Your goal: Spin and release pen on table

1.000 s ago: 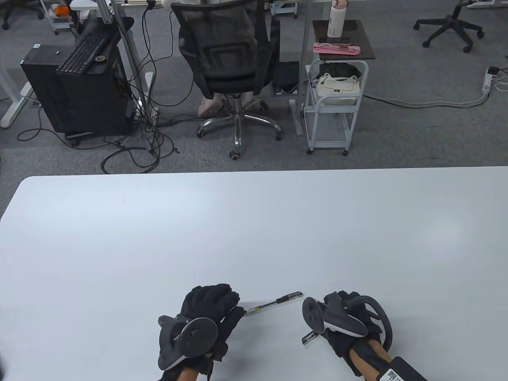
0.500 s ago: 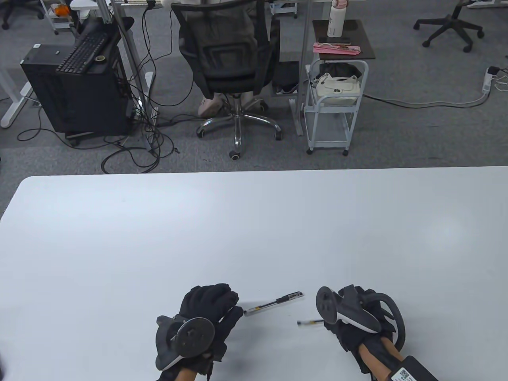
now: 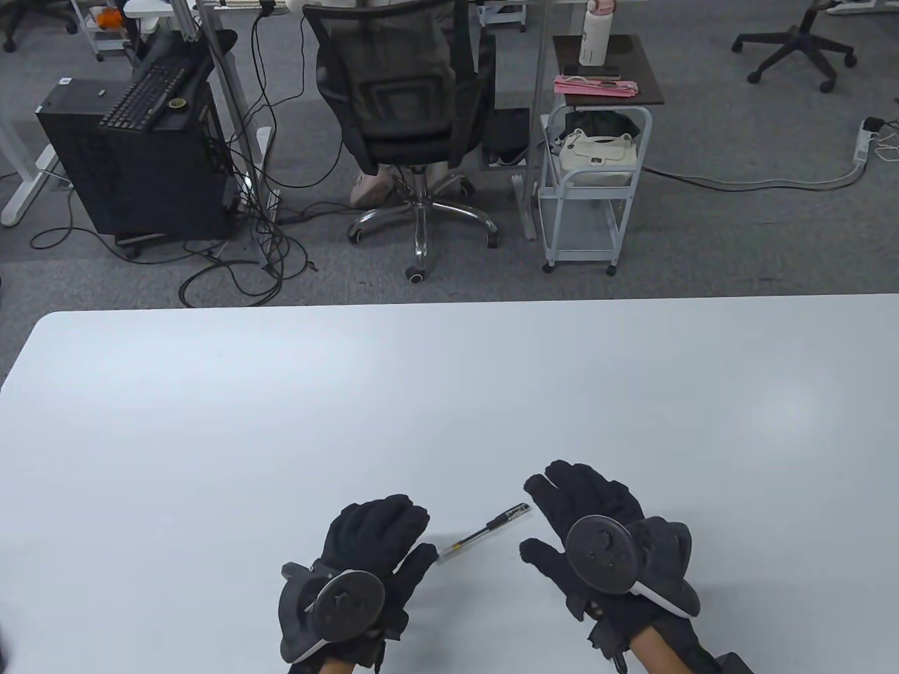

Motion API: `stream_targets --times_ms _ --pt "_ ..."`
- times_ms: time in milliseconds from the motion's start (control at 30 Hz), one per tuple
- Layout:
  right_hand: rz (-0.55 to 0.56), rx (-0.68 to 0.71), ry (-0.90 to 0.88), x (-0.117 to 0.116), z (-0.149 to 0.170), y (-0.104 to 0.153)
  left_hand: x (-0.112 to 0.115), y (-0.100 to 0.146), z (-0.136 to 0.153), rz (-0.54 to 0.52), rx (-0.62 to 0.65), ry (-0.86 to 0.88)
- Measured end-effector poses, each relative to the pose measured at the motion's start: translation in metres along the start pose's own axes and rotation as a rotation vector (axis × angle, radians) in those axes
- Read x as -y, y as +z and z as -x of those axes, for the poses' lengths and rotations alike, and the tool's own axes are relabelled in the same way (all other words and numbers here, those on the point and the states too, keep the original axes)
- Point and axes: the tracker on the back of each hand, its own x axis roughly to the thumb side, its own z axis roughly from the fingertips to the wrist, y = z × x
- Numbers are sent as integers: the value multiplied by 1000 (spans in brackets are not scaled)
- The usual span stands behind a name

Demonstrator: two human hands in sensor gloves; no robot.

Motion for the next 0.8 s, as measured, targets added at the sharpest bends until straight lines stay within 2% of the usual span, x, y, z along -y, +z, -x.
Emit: stream_targets --times_ms 100,167,233,300,467,800 --pt "-2 21 13 -15 0 2 1 0 -2 2 7 -5" --pt "-3 -11 29 -35 11 5 2 1 -3 8 6 -8" --pt "-96 -54 8 -48 22 5 5 1 -2 20 1 -13" --pt "-116 -91 17 -53 30 7 8 1 -1 36 -9 -17" --pt "-123 -118 -13 -50 40 11 12 0 -2 51 -9 -33" --pt "-126 -90 -38 -51 32 10 16 -1 4 79 -22 -37"
